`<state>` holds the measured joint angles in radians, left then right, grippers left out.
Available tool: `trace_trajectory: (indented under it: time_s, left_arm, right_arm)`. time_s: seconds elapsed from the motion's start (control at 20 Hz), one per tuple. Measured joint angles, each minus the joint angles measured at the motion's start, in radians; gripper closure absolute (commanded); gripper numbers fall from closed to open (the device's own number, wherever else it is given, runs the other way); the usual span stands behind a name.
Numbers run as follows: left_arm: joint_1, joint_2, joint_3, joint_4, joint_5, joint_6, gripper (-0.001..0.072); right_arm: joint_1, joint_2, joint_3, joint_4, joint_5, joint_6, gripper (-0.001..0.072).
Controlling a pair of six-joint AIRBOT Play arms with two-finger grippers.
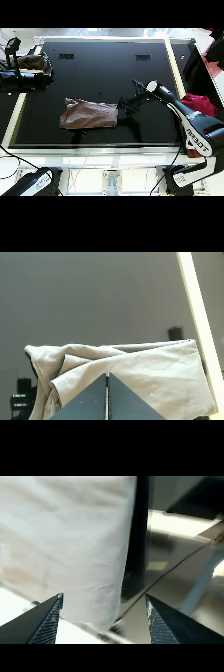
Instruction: Fold the shirts.
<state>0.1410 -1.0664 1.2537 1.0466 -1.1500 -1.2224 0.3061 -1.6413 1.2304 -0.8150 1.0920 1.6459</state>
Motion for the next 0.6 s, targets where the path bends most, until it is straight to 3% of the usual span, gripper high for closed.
trace_trajectory:
  time_s: [0.45,0.5,0.55,0.6]
  left_arm:
    - [0.000,0.000,-0.046,0.000,0.000,0.018,0.0697]
    - [0.000,0.000,-0.047,0.000,0.000,0.019,0.0697]
    - [0.000,0.000,-0.048,0.000,0.000,0.022,0.0697]
    - [0.000,0.000,-0.048,0.000,0.000,0.023,0.0697]
  right_arm:
    - [0.037,-0.143,-0.039,0.332,-0.056,-0.124,0.0096]
    - [0.050,-0.150,-0.039,0.361,-0.080,-0.136,0.0140]
    - [0.063,-0.160,-0.037,0.389,-0.101,-0.145,0.0251]
    - [0.079,-0.172,-0.033,0.412,-0.119,-0.153,0.0447]
